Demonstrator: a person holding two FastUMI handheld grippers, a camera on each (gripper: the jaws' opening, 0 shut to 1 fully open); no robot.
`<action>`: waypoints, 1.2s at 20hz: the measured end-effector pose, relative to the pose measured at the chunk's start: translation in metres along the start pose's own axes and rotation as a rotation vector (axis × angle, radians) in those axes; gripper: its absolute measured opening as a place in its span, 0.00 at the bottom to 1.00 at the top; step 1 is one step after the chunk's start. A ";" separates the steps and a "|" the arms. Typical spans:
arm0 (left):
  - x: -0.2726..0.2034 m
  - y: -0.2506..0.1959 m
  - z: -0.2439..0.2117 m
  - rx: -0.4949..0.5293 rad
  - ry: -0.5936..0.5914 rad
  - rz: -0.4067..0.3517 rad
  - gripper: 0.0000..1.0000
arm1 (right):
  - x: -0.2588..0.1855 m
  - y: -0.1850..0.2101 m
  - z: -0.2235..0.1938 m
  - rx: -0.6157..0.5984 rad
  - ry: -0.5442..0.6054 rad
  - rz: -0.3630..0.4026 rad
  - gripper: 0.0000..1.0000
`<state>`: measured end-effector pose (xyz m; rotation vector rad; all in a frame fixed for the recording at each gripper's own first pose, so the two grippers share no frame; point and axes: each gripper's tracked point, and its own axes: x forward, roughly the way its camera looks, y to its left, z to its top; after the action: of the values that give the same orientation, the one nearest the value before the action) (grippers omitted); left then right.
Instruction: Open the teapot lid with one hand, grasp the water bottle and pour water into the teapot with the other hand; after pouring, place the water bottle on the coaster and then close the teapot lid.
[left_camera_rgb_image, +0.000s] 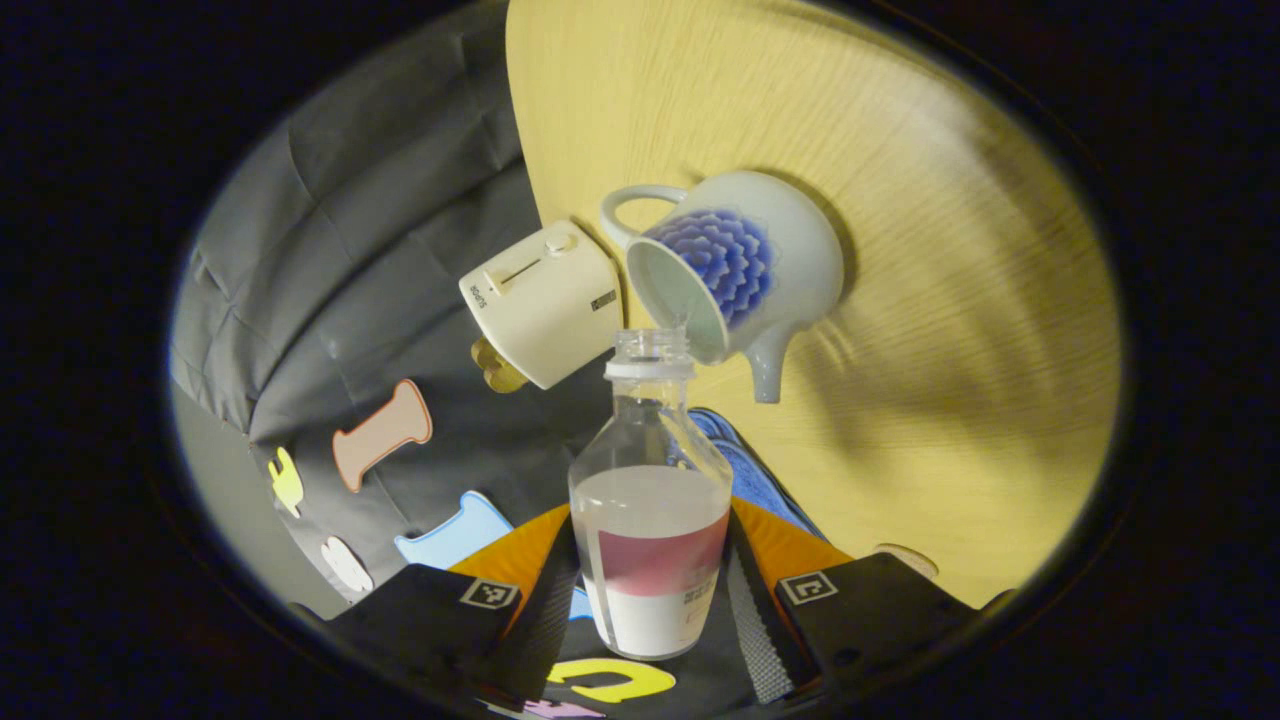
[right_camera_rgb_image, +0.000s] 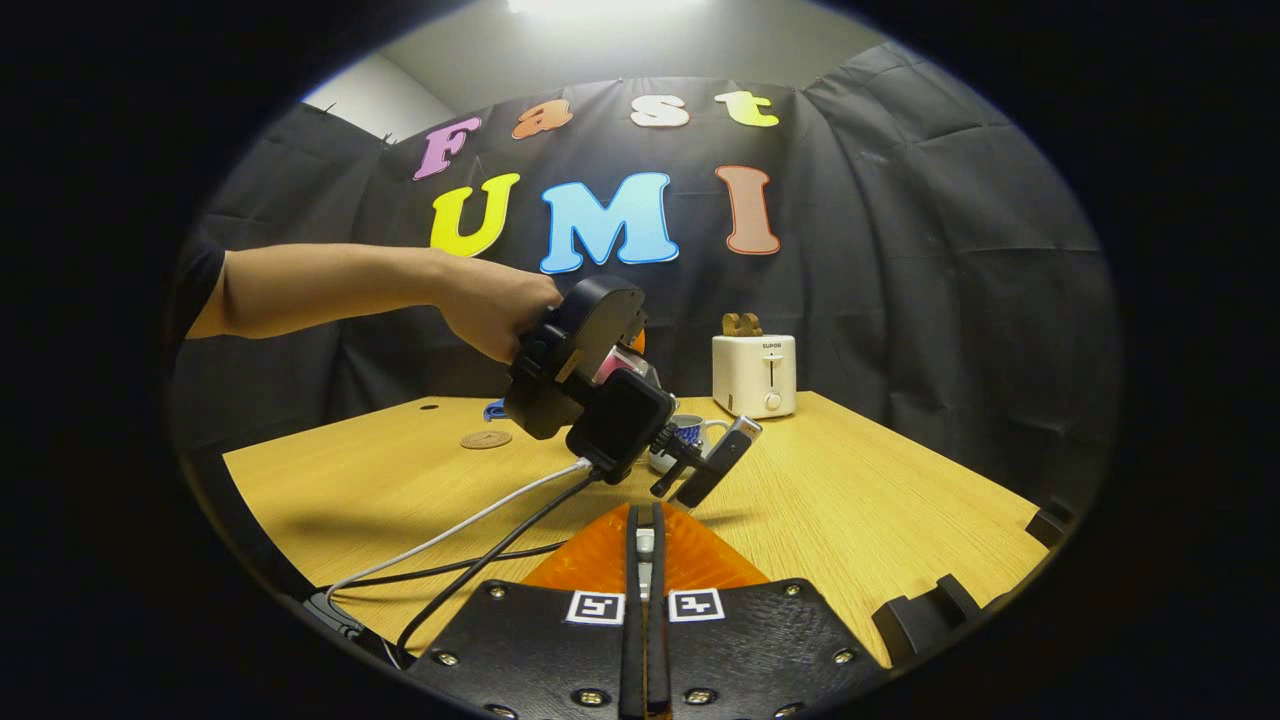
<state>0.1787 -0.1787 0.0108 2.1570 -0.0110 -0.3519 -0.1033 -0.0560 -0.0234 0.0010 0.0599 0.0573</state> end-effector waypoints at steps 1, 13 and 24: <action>0.000 0.001 0.000 0.000 -0.001 0.000 0.86 | 0.001 0.000 0.000 0.001 0.002 -0.001 0.02; 0.002 0.007 -0.002 0.038 0.004 0.036 0.86 | 0.001 0.003 0.003 -0.007 -0.001 0.003 0.02; 0.003 0.004 -0.003 0.014 0.001 0.042 0.86 | -0.001 0.004 0.000 -0.006 0.006 0.003 0.02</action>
<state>0.1824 -0.1796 0.0151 2.1676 -0.0586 -0.3278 -0.1041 -0.0525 -0.0236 -0.0052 0.0655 0.0602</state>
